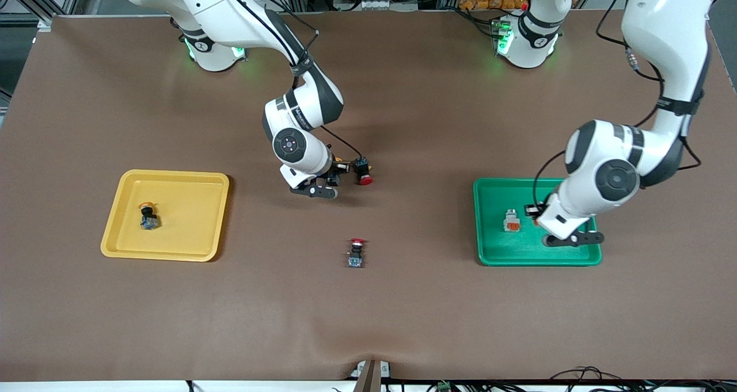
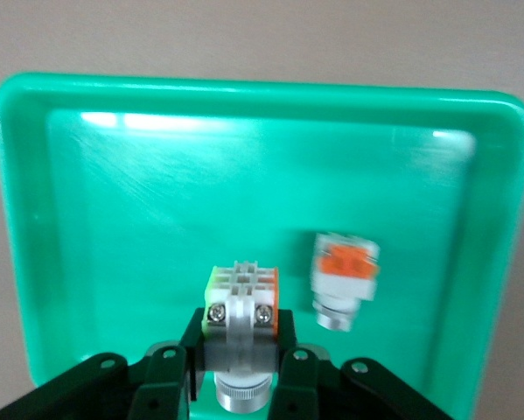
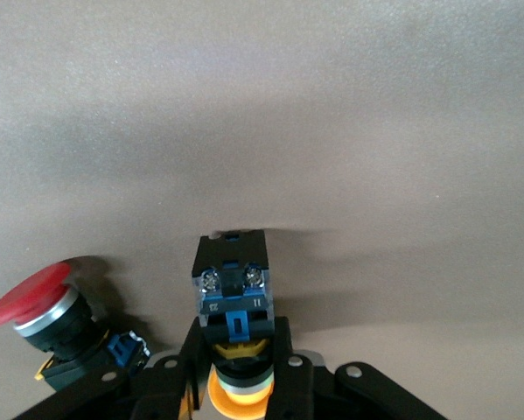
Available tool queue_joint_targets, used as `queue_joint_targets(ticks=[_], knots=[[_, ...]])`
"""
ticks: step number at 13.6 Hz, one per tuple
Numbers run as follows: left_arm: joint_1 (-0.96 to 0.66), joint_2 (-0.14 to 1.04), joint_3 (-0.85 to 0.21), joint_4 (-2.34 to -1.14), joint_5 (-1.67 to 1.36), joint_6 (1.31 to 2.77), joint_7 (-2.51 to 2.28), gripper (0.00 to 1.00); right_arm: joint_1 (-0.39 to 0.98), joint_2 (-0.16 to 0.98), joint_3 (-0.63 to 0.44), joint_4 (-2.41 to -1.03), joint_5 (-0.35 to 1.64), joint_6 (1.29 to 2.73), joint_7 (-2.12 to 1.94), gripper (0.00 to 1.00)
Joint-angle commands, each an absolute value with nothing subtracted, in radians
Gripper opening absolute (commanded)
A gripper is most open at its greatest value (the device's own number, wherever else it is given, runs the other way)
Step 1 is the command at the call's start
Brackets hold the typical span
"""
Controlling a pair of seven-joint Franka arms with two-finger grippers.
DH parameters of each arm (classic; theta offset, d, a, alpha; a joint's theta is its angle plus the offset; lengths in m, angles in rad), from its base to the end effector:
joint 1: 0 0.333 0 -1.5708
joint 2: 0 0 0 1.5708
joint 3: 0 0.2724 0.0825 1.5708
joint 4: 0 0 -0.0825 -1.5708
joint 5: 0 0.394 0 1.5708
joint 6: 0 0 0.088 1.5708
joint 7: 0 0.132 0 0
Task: Place green and yellow buttons in trays
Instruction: 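Carry the white button to the green tray while the right gripper carries blue to yellow, then release the buttons in the trays and lift both grippers away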
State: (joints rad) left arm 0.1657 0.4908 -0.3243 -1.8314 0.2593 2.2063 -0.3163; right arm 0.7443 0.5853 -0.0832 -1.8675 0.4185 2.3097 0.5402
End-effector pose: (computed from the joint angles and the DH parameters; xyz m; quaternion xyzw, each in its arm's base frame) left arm 0.6164 -0.0823 0.1987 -0.9988 -0.0118 0.0338 0.0336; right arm 0.4683 0.3823 0.1221 -0.9868 0.0857 0.1229 0.0617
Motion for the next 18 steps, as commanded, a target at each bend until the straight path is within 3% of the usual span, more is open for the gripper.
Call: queue_joint_targets(ticks=[1, 4, 6, 7, 8, 11, 15, 16, 17, 18], knots=[[0.218, 0.573, -0.337, -1.799, 0.325, 2.275, -0.246, 0.36, 0.746, 0.562, -0.094, -1.882, 0.423, 2.310, 0.546, 0.00], [0.238, 0.621, -0.339, -1.799, 0.337, 2.318, -0.219, 0.41, 0.710, 0.482, -0.194, -1.878, 0.419, 2.214, 0.513, 0.00], [0.238, 0.629, -0.337, -1.801, 0.337, 2.319, -0.219, 0.55, 0.704, 0.450, -0.311, -1.864, 0.419, 2.120, 0.357, 0.00], [0.238, 0.633, -0.339, -1.799, 0.337, 2.319, -0.219, 0.73, 0.704, 0.446, -0.377, -1.850, 0.419, 2.076, 0.269, 0.00], [0.236, 0.629, -0.339, -1.799, 0.337, 2.319, -0.218, 1.00, 0.704, 0.446, -0.437, -1.832, 0.417, 2.027, 0.183, 0.00], [0.238, 0.598, -0.350, -1.796, 0.337, 2.313, -0.213, 1.00, 0.693, 0.457, -0.615, -1.816, 0.417, 1.965, -0.132, 0.00], [0.238, 0.560, -0.365, -1.792, 0.328, 2.312, -0.212, 1.00, 0.563, 0.480, -0.632, -1.790, 0.400, 1.956, -0.349, 0.02], [0.238, 0.549, -0.368, -1.783, 0.328, 2.310, -0.212, 1.00, 0.555, 0.485, -0.634, -1.772, 0.378, 1.954, -0.374, 0.62], [0.238, 0.540, -0.370, -1.779, 0.328, 2.310, -0.209, 1.00, 0.552, 0.483, -0.634, -1.767, 0.376, 1.948, -0.370, 1.00], [0.238, 0.537, -0.377, -1.767, 0.328, 2.310, -0.207, 1.00, 0.537, 0.482, -0.635, -1.753, 0.370, 1.942, -0.376, 1.00]])
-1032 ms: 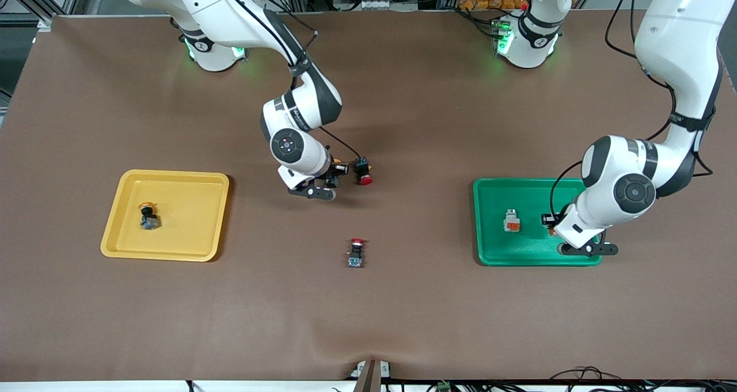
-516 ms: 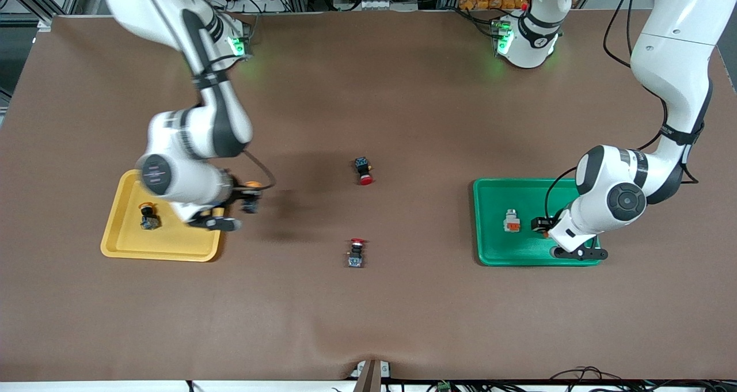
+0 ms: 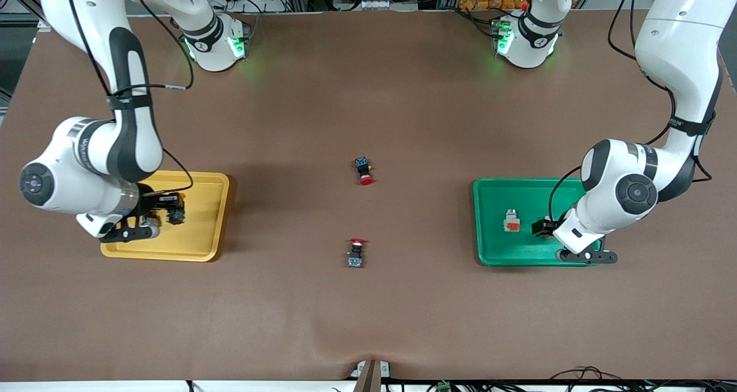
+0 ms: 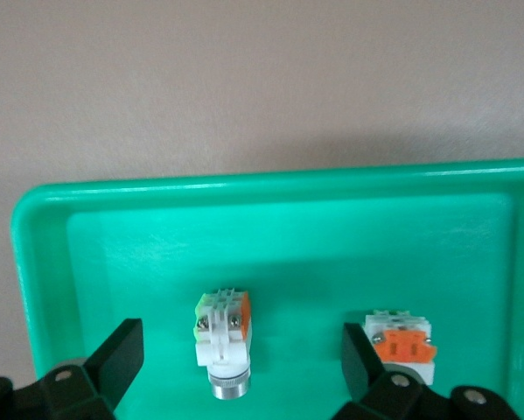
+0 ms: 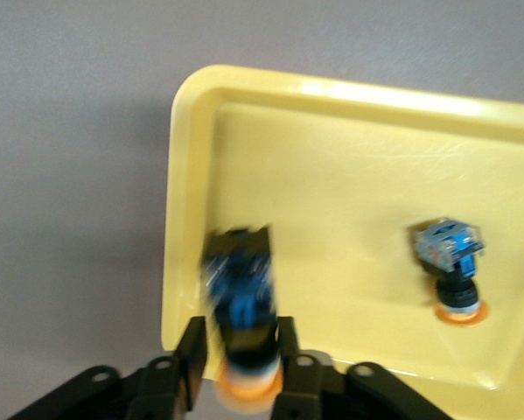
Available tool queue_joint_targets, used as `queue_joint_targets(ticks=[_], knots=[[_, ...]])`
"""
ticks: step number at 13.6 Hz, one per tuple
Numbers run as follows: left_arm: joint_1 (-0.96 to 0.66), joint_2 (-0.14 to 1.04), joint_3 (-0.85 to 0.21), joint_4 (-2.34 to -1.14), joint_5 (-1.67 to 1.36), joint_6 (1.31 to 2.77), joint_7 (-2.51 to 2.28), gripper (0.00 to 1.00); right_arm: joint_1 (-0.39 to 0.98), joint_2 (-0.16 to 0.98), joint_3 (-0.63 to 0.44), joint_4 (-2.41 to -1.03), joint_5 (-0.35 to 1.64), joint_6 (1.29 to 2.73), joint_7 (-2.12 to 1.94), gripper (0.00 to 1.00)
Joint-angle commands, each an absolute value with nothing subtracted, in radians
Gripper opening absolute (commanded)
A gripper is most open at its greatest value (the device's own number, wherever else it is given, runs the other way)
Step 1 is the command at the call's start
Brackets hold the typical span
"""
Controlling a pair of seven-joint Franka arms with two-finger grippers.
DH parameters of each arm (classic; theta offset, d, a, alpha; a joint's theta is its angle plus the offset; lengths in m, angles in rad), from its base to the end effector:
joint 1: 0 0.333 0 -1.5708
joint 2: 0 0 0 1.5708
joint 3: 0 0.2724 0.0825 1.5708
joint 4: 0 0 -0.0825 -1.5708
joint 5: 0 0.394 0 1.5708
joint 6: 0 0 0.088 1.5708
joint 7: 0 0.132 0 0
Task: Place green and yellow buttons in trays
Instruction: 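Release the buttons in the trays and lift both grippers away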
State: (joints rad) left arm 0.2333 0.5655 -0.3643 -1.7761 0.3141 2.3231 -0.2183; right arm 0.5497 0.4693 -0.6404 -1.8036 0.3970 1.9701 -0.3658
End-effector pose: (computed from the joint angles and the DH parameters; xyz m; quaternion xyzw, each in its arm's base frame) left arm 0.6439 -0.0667 0.1911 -0.9991 0.0353 -0.0187 0.0170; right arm 0.6088 -0.0122 0.2443 -0.9935 -0.0535 0.0839 0.0556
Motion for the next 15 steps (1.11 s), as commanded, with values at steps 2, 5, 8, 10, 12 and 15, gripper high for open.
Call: queue_joint_targets(ticks=[2, 5, 8, 10, 12, 15], knots=[[0.239, 0.523, -0.390, -1.750, 0.328, 2.309, -0.207, 1.00, 0.517, 0.476, -0.638, -1.708, 0.365, 1.875, -0.377, 1.00], [0.241, 0.474, -0.391, -1.741, 0.327, 2.309, -0.181, 1.00, 0.567, 0.444, -0.723, -1.654, 0.328, 1.799, -0.377, 1.00], [0.233, 0.420, -0.391, -1.723, 0.319, 2.243, -0.163, 1.00, 0.647, 0.391, -0.848, -1.632, 0.319, 1.711, -0.406, 1.00], [0.227, 0.385, -0.391, -1.709, 0.318, 2.171, -0.152, 1.00, 0.591, 0.310, -0.781, -1.632, 0.238, 1.669, -0.397, 1.00], [0.192, 0.335, -0.373, -1.684, 0.292, 2.087, -0.130, 1.00, 0.433, 0.217, -0.585, -1.635, 0.157, 1.655, -0.376, 1.00], [0.141, 0.266, -0.338, -1.617, 0.244, 1.920, -0.106, 1.00, 0.219, 0.125, -0.303, -1.646, 0.066, 1.620, -0.258, 1.00]])
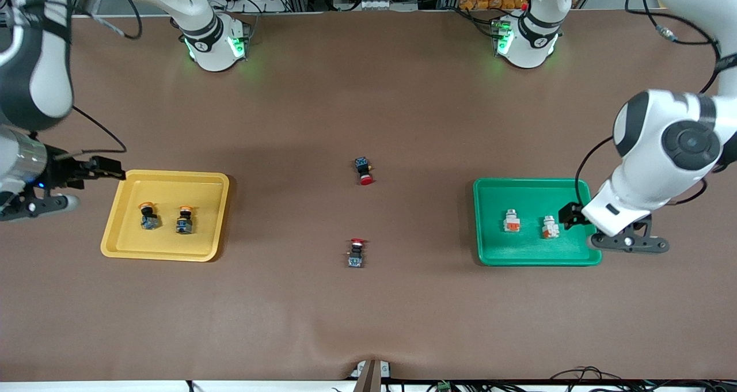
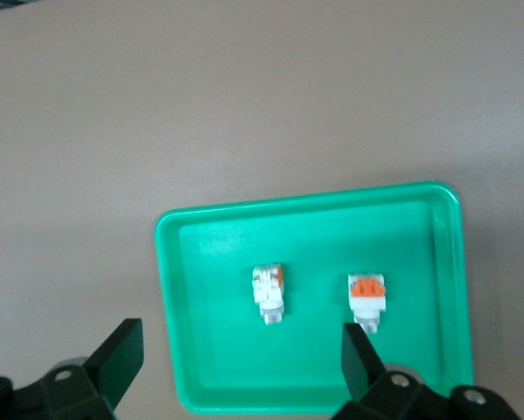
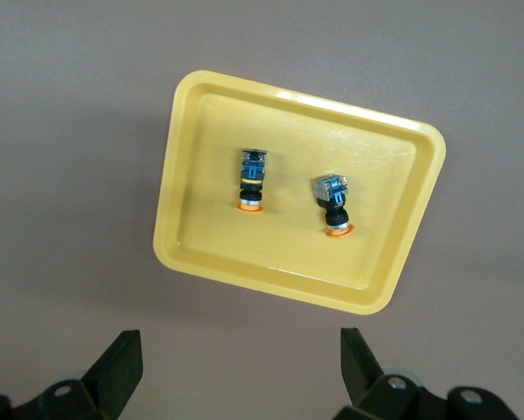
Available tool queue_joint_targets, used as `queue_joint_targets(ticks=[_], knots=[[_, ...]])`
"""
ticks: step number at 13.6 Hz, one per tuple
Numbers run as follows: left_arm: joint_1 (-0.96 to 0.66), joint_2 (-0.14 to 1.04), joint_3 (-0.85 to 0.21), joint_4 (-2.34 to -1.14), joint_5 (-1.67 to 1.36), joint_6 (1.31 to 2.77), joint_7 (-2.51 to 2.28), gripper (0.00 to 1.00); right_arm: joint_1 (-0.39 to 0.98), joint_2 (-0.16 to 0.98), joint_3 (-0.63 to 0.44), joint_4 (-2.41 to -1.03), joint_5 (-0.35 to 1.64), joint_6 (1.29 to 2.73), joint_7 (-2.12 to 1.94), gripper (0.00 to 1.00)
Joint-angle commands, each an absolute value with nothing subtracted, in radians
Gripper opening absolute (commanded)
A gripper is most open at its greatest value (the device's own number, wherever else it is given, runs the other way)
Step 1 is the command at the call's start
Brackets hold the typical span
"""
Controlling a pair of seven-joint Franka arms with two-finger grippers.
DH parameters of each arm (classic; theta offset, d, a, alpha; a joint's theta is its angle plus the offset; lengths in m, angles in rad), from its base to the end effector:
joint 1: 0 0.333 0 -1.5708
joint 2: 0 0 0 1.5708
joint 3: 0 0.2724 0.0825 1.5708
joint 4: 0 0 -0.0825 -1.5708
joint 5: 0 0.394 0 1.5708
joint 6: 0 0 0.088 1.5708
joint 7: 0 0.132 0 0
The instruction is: Place green and yellow buttons in trays
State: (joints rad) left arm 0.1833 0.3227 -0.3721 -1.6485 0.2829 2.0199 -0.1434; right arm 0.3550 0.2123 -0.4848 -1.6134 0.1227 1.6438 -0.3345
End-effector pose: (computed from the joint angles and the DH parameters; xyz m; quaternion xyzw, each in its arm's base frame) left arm 0.6495 -0.0845 0.3736 -0.9944 0.0685 -0.0483 0.0649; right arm 0.5995 -0.0474 0.4299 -0.9925 -0.0934 0.0736 0.0290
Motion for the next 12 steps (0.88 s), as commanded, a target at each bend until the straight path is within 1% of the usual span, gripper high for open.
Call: queue_joint_targets(ticks=[1, 3, 4, 7, 12], knots=[[0.117, 0.237, -0.303, -1.611, 0.195, 1.884, -0.091, 1.00, 0.148, 0.101, -0.214, -1.647, 0.051, 1.603, -0.224, 1.00], [0.075, 0.178, -0.214, -1.611, 0.083, 1.843, -0.034, 1.00, 0.016, 0.042, -0.053, -1.673, 0.031, 1.577, -0.164, 1.00], [0.068, 0.161, -0.181, -1.612, 0.059, 1.826, 0.001, 1.00, -0.015, 0.016, -0.011, -1.683, 0.028, 1.560, -0.134, 1.00], [0.012, 0.103, -0.100, -1.615, 0.051, 1.755, 0.015, 1.00, -0.014, -0.046, -0.005, -1.681, 0.028, 1.511, -0.100, 1.00], [0.015, 0.000, -0.100, -1.618, 0.049, 1.591, 0.006, 1.00, -0.018, -0.060, -0.011, -1.612, 0.029, 1.402, -0.028, 1.00]])
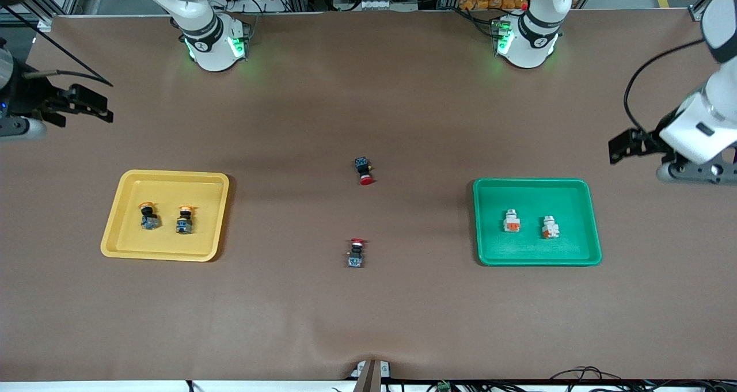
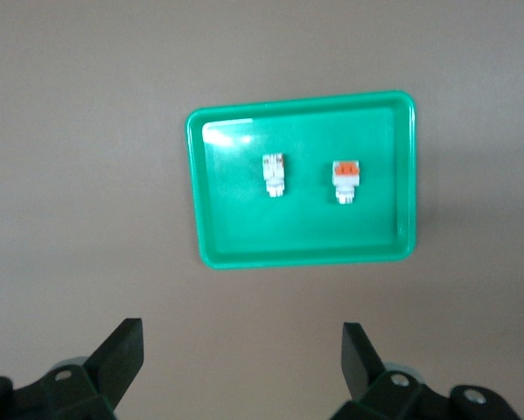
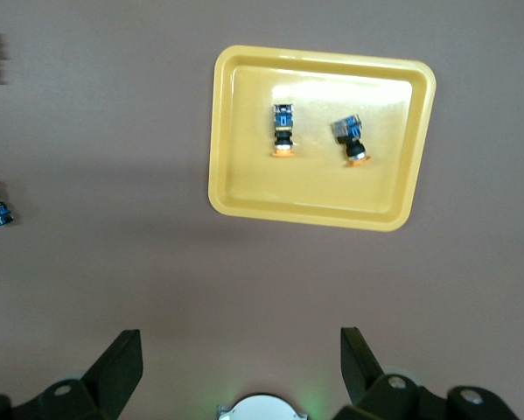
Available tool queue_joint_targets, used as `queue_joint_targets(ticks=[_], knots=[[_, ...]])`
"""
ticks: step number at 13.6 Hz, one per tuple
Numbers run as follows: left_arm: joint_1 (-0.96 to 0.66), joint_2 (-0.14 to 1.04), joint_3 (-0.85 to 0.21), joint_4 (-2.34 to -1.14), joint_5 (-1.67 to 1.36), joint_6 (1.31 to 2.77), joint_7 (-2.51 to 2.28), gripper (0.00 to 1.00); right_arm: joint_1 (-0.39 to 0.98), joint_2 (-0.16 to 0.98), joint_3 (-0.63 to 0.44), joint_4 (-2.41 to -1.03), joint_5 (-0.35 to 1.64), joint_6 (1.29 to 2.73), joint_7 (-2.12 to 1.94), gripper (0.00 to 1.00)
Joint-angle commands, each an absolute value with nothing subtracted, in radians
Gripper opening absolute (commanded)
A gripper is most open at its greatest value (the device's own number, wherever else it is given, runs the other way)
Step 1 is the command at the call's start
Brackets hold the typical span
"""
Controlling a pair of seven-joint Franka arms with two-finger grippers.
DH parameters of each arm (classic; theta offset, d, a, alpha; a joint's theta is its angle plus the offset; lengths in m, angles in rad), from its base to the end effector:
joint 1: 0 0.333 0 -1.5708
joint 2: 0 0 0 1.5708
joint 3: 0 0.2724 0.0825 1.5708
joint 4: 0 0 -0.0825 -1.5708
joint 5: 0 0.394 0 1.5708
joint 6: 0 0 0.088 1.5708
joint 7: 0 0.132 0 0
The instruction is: Place green and yellow buttons in trays
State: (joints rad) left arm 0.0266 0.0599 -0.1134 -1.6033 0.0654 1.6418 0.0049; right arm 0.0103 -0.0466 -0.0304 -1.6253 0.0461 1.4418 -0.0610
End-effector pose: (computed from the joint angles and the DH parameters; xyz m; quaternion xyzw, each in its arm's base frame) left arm 0.5823 -0.0411 0.5123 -0.9983 0.0484 0.0093 0.0296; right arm 0.5335 -0.0045 0.5457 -0.9971 -0.0219 0.0674 0.0265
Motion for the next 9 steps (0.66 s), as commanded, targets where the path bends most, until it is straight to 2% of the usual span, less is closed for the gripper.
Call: queue_joint_targets(ticks=[1, 9], knots=[[0.017, -0.017, -0.094, -1.621, 0.048, 1.577, 0.014, 1.00, -0.018, -0.061, -0.009, -1.611, 0.029, 1.382, -0.026, 1.00], [0.018, -0.034, -0.060, -1.592, 0.026, 1.539, 0.005, 1.00, -0.025, -0.063, -0.014, -1.569, 0.029, 1.375, -0.023, 1.00]])
